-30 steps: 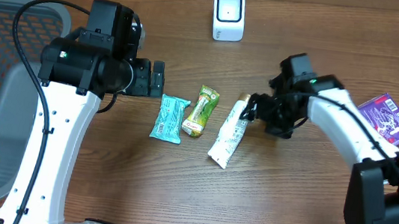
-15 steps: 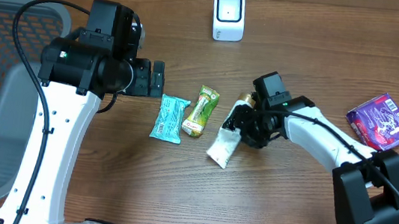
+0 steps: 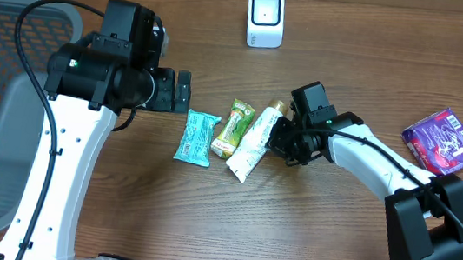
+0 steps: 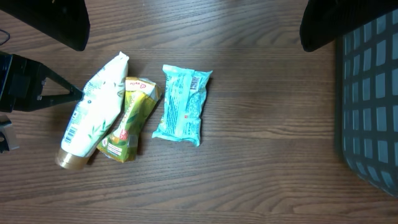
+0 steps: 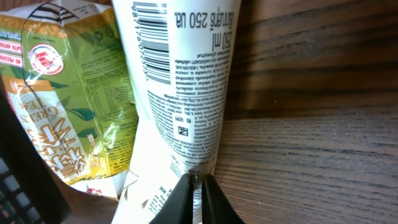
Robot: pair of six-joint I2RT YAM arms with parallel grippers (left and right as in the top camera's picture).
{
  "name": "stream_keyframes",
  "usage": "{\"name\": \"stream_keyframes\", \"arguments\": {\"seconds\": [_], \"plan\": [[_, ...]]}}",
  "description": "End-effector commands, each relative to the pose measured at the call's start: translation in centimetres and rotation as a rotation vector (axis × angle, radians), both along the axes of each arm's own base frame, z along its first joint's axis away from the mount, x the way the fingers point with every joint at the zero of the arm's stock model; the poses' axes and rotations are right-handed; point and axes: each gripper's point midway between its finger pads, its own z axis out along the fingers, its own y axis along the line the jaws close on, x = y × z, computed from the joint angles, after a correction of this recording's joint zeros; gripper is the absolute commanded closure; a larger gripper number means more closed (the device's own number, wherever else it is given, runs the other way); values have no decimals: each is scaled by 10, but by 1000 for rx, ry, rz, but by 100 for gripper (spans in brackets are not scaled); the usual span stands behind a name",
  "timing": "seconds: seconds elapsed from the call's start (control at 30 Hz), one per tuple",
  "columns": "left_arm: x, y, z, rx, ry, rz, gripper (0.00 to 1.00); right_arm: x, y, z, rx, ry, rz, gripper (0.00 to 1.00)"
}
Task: Scan the item barcode
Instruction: 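Move the right gripper to the white tube and grasp it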
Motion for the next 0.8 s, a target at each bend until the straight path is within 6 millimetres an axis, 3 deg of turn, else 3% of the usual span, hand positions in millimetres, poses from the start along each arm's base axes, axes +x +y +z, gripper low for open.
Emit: {"name": "stream_keyframes", "arguments": {"seconds": [0.0, 0.13, 0.2, 0.6, 0.77], "plan": [[2, -1, -1, 3, 0, -16, 1, 6, 2, 6, 12, -38, 36, 89], [2, -1, -1, 3, 0, -16, 0, 5, 3, 4, 6, -9, -16, 39], [2, -1, -1, 3, 0, -16, 0, 4, 3, 0, -1, 24, -70, 36], [2, -1, -1, 3, 0, -16, 0, 7, 35, -25, -33, -4, -135, 46], [2, -1, -1, 3, 0, -16, 0, 4, 42, -26, -24, -5, -117, 75]]}}
